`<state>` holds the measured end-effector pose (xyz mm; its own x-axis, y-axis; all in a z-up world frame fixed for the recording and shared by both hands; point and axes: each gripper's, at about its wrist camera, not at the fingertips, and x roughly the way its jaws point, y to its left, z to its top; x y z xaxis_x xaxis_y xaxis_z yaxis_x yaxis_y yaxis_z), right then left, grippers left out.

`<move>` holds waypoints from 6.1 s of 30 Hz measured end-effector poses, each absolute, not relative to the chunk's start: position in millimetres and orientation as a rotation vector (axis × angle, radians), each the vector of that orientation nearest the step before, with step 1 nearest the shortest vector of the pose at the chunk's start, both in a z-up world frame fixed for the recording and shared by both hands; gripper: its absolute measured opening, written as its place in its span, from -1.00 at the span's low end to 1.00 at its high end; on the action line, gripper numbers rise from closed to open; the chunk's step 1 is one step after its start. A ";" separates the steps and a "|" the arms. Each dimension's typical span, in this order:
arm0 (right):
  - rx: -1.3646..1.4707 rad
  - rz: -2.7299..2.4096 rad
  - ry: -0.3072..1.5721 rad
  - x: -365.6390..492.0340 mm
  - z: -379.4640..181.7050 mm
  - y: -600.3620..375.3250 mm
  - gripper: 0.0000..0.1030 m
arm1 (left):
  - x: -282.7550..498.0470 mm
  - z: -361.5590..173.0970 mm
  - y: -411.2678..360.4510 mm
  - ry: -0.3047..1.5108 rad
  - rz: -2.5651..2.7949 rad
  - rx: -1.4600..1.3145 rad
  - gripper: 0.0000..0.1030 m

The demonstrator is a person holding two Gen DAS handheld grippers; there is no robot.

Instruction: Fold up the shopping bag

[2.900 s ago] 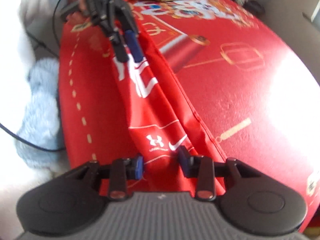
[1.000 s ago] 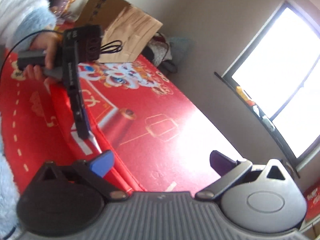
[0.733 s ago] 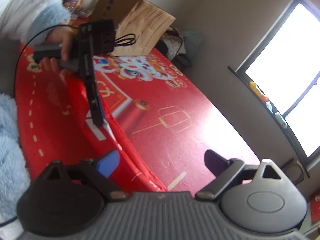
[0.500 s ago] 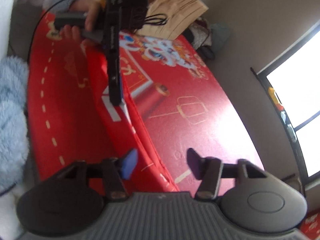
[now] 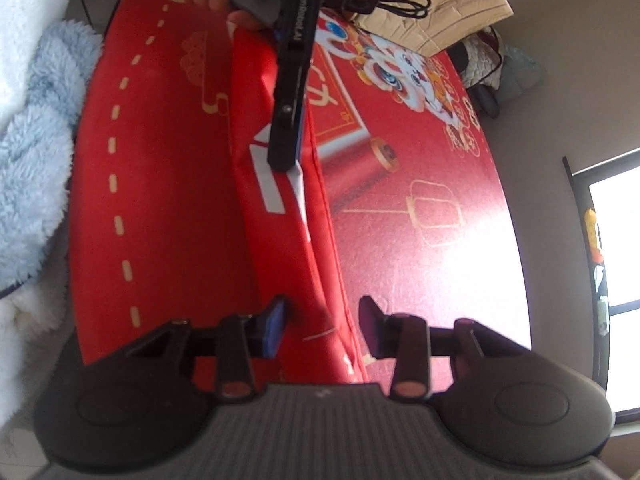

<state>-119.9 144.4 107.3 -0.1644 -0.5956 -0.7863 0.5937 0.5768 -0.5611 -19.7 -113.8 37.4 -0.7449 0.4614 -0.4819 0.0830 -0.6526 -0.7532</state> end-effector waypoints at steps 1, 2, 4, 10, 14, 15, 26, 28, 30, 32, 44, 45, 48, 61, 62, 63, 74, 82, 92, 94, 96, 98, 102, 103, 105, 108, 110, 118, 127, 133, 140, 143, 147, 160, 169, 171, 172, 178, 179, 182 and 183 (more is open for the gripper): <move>-0.005 -1.047 1.385 -119.7 106.2 144.6 -0.61 | -19.6 37.5 -114.8 -1.184 2.472 -0.997 -0.30; -0.004 -1.049 1.385 -119.3 105.4 145.5 -0.61 | -19.1 38.3 -115.1 -1.179 2.471 -0.999 -0.30; -0.001 -1.053 1.383 -118.4 104.6 147.3 -0.63 | -18.6 40.2 -113.4 -1.159 2.479 -1.004 -0.30; 0.000 -1.085 1.341 -120.4 102.2 151.7 -0.52 | -18.0 43.2 -114.5 -1.162 2.472 -1.017 -0.30; -0.017 -1.055 1.355 -121.5 93.5 148.6 -0.42 | -18.3 45.2 -116.1 -1.158 2.471 -1.020 -0.30; -0.031 -1.038 1.368 -120.0 90.5 148.1 -0.40 | -17.9 45.2 -116.5 -1.158 2.470 -1.019 -0.30; 0.163 -1.149 1.170 -133.4 95.9 140.1 -0.52 | -17.8 43.4 -121.6 -1.185 2.439 -1.027 -0.30; 0.415 -1.197 0.960 -160.7 109.3 129.1 -0.52 | -17.2 42.0 -124.0 -1.207 2.425 -1.026 -0.30; 0.567 -1.228 0.805 -181.9 112.9 123.0 -0.52 | -17.0 40.1 -125.5 -1.232 2.416 -1.022 -0.30; 0.698 -1.249 0.671 -199.1 110.4 120.8 -0.52 | -17.1 39.0 -125.8 -1.244 2.412 -1.024 -0.30; 1.342 -1.332 0.286 -256.2 97.4 88.5 -0.49 | -25.2 33.6 -132.0 -1.379 2.330 -1.105 -0.30; 1.396 -1.327 0.295 -259.3 97.5 81.1 -0.49 | -27.0 33.1 -132.7 -1.384 2.321 -1.118 -0.30; 1.530 -1.311 0.383 -263.5 98.1 52.6 -0.50 | -31.7 33.3 -133.6 -1.376 2.312 -1.149 -0.33; 1.760 -1.291 0.863 -247.1 85.0 -32.5 -0.49 | -35.0 31.6 -137.4 -1.356 2.312 -1.169 -0.41; 1.771 -1.289 0.882 -246.1 83.4 -35.8 -0.48 | -35.3 31.4 -137.7 -1.358 2.310 -1.172 -0.41; 1.772 -1.276 0.918 -244.0 81.3 -40.3 -0.48 | -35.5 31.5 -137.9 -1.358 2.309 -1.174 -0.41; 1.762 -1.195 0.980 -244.8 72.9 -36.9 -0.52 | -28.9 75.4 -112.8 -1.059 2.518 -1.200 -0.38; 1.644 -1.145 1.012 -238.8 75.2 -25.1 -0.52 | -8.8 122.2 -52.4 -0.531 2.815 -1.188 -0.30; 1.615 -1.125 1.003 -238.4 73.9 -9.3 -0.52 | 7.9 144.6 -7.5 -0.253 2.940 -1.021 -0.39; 1.617 -1.119 1.001 -239.9 73.7 -5.5 -0.52 | 2.9 132.7 -1.0 -0.310 2.917 -1.013 -0.39; 1.613 -1.116 0.998 -244.3 75.0 -2.3 -0.52 | -1.5 118.8 4.5 -0.344 2.907 -1.010 -0.39; 1.613 -1.116 0.991 -247.3 76.3 -5.6 -0.52 | -3.5 108.2 6.8 -0.356 2.921 -1.020 -0.42; 1.610 -1.118 0.986 -251.6 78.6 0.1 -0.52 | -4.9 100.1 4.0 -0.356 2.981 -1.005 -0.61; 1.609 -1.118 0.988 -252.2 79.1 1.2 -0.52 | -4.1 101.5 2.4 -0.365 2.995 -0.980 -0.59; 1.609 -1.116 0.994 -249.9 83.9 -8.4 -0.52 | -3.6 103.3 1.4 -0.334 3.030 -0.957 -0.58; 1.613 -1.114 0.998 -248.3 88.1 -17.3 -0.52 | -2.4 98.5 -0.6 -0.271 3.058 -0.974 -0.59; 1.610 -1.114 1.001 -248.6 89.0 -22.4 -0.52 | 0.6 99.4 -3.6 -0.263 3.064 -0.974 -0.57; 1.589 -1.111 1.008 -246.6 88.8 -26.4 -0.52 | -3.4 87.9 -26.4 -0.362 3.078 -1.004 -0.69; 1.563 -1.106 0.991 -248.7 91.1 -24.3 -0.51 | -17.1 83.7 -40.4 -0.359 3.071 -1.107 -0.74; 1.278 -1.113 1.043 -232.5 114.7 -15.3 -0.06 | -13.3 86.2 -44.8 -0.388 3.059 -1.133 -0.74; 0.624 -1.244 0.962 -214.0 179.9 62.4 -0.10 | -18.4 90.3 -45.6 -0.405 3.051 -1.177 -0.74; 0.219 -1.311 1.045 -190.4 177.9 115.4 -1.00 | -18.5 92.0 -44.3 -0.408 3.057 -1.182 -0.74; 0.210 -1.295 0.951 -186.8 159.5 138.7 -1.00 | -17.5 91.8 -44.7 -0.420 3.063 -1.172 -0.74; 0.561 -1.440 0.650 -245.3 105.3 102.0 -1.00 | -20.9 90.1 -49.4 -0.488 3.042 -1.174 -0.74; 0.746 -1.486 0.404 -279.4 77.2 109.0 -1.00 | -20.7 88.5 -52.6 -0.526 3.045 -1.160 -0.73; 0.754 -1.480 0.364 -284.0 83.2 114.0 -1.00 | -21.4 88.6 -52.6 -0.531 3.040 -1.165 -0.74; 0.740 -1.469 0.321 -288.6 91.0 119.4 -1.00 | -21.3 88.6 -52.7 -0.532 3.038 -1.168 -0.74; 0.596 -1.625 0.149 -304.9 133.2 160.8 -0.90 | -19.4 87.8 -54.3 -0.550 3.029 -1.174 -0.74; 0.590 -1.620 0.183 -299.8 130.8 160.8 -0.90 | -19.6 87.5 -54.2 -0.551 3.029 -1.173 -0.74; 0.539 -1.610 0.371 -270.0 113.8 156.7 -0.96 | -19.1 86.3 -53.6 -0.546 3.032 -1.164 -0.74; 0.506 -1.646 0.406 -263.7 107.7 155.2 -1.00 | -18.9 86.0 -53.5 -0.544 3.034 -1.161 -0.74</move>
<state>-263.7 155.2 107.7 -0.0991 -0.8334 -0.5437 0.9907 -0.1341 0.0250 -18.9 -53.5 86.0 -0.7415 -0.0234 -0.6705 0.2549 -0.9342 -0.2494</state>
